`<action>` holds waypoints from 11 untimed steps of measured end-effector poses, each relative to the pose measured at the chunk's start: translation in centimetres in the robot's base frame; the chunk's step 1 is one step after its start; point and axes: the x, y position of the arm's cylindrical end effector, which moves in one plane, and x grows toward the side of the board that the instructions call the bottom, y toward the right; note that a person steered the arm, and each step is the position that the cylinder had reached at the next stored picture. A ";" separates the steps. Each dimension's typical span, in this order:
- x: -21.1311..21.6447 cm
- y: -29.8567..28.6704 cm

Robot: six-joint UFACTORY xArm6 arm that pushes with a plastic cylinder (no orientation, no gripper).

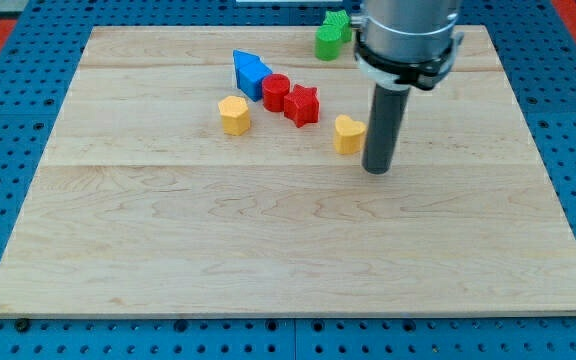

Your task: Push yellow heart below the red star

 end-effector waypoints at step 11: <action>-3.8 -9.7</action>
